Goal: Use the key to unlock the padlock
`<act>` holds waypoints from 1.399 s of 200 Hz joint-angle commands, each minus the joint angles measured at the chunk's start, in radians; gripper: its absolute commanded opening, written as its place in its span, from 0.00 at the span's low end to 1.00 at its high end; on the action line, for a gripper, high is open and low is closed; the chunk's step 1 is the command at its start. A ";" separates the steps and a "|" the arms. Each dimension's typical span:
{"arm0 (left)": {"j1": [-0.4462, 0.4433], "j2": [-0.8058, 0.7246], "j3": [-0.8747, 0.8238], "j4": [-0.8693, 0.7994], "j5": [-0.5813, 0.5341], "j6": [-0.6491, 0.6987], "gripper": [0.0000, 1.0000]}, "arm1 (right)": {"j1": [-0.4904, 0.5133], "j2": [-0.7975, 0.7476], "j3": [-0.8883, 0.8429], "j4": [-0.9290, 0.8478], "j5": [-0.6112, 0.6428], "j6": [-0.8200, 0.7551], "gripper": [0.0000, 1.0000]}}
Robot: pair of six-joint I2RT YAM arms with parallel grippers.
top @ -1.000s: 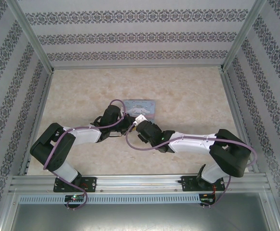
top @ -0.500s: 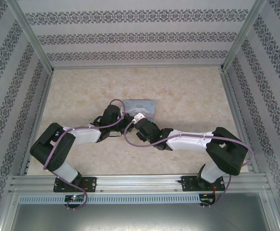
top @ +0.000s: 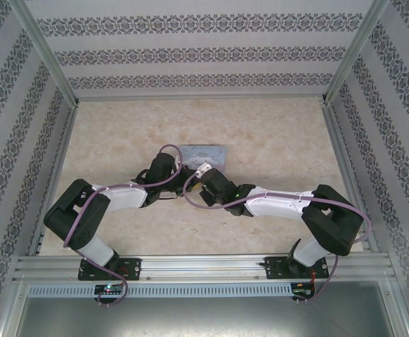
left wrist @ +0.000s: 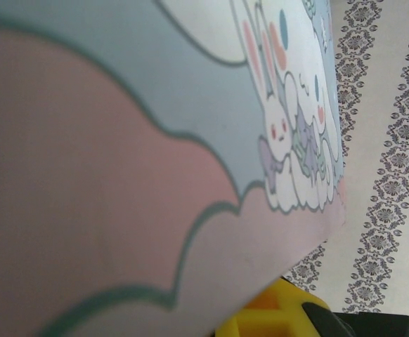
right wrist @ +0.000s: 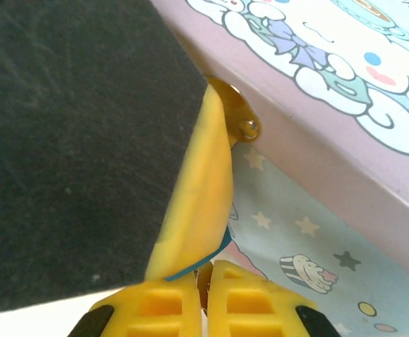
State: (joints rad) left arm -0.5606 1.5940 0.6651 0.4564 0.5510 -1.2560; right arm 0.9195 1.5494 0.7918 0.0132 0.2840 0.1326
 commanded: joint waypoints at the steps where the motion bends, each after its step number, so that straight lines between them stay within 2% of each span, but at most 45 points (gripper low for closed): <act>1: 0.005 -0.019 -0.011 0.034 0.037 0.008 0.00 | -0.016 -0.045 0.013 0.000 -0.040 0.038 0.31; 10: 0.004 -0.017 -0.012 0.031 0.031 0.011 0.00 | -0.019 -0.062 0.003 -0.007 -0.054 0.050 0.41; 18: 0.005 -0.013 -0.014 0.027 0.026 0.014 0.00 | -0.022 -0.083 -0.011 -0.012 -0.069 0.063 0.46; 56: 0.005 0.007 -0.018 0.007 0.009 0.046 0.00 | -0.025 -0.199 -0.090 -0.046 -0.123 0.160 0.60; 101: 0.004 0.027 -0.005 -0.065 -0.005 0.154 0.00 | -0.039 -0.284 -0.162 0.007 -0.212 0.376 0.66; 140: 0.003 0.041 -0.008 -0.095 -0.007 0.207 0.00 | -0.044 -0.228 -0.191 0.155 -0.270 0.551 0.69; 168: 0.001 0.050 -0.015 -0.094 -0.005 0.224 0.04 | -0.048 -0.166 -0.197 0.253 -0.270 0.636 0.70; 202: 0.002 0.053 -0.021 -0.105 -0.009 0.234 0.16 | -0.066 -0.121 -0.206 0.327 -0.250 0.701 0.70; 231: 0.001 0.052 -0.032 -0.103 -0.011 0.230 0.35 | -0.095 -0.115 -0.243 0.392 -0.235 0.753 0.70; 254: 0.002 0.041 -0.041 -0.104 -0.014 0.224 0.43 | -0.121 -0.102 -0.259 0.432 -0.257 0.787 0.70; 280: 0.002 0.004 -0.047 -0.125 -0.026 0.230 0.58 | -0.124 -0.081 -0.260 0.454 -0.280 0.797 0.70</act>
State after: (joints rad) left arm -0.5549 1.6398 0.6418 0.3580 0.5152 -1.0325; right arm 0.8001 1.4418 0.5442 0.4004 0.0162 0.8913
